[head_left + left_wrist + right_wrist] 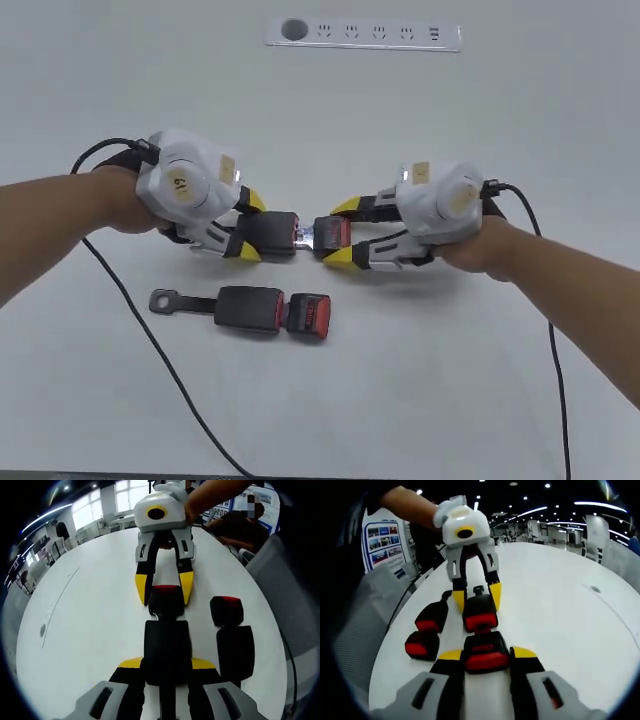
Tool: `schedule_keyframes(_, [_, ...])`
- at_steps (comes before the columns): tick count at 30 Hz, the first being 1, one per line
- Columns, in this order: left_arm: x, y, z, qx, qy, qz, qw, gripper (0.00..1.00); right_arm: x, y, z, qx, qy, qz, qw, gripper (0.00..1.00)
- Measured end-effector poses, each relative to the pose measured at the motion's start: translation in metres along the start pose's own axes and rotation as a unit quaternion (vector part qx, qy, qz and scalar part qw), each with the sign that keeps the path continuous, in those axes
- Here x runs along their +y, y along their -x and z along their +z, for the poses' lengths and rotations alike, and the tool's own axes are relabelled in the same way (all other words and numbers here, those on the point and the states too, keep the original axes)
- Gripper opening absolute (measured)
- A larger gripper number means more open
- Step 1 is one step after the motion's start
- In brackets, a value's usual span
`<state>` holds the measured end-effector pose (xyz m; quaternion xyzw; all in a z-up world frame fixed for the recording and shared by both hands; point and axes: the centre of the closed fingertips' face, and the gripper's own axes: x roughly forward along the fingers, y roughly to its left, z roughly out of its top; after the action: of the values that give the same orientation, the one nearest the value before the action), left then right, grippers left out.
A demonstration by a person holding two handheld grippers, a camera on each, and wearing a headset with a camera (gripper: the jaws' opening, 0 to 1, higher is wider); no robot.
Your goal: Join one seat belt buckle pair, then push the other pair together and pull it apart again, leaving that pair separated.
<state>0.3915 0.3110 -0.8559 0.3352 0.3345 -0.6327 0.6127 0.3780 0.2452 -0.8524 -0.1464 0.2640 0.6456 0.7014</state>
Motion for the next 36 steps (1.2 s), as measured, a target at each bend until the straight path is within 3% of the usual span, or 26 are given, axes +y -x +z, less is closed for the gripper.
schedule_keyframes(5, [0.001, -0.001, 0.001, 0.006, -0.003, -0.002, 1.0000, 0.34, -0.001, -0.008, 0.008, -0.004, -0.002, -0.004, 1.0000, 0.35])
schedule_keyframes(36, [0.001, 0.000, -0.001, 0.009, 0.003, -0.001, 1.0000, 0.34, -0.014, -0.017, 0.009, 0.004, -0.006, -0.035, 0.9994, 0.35])
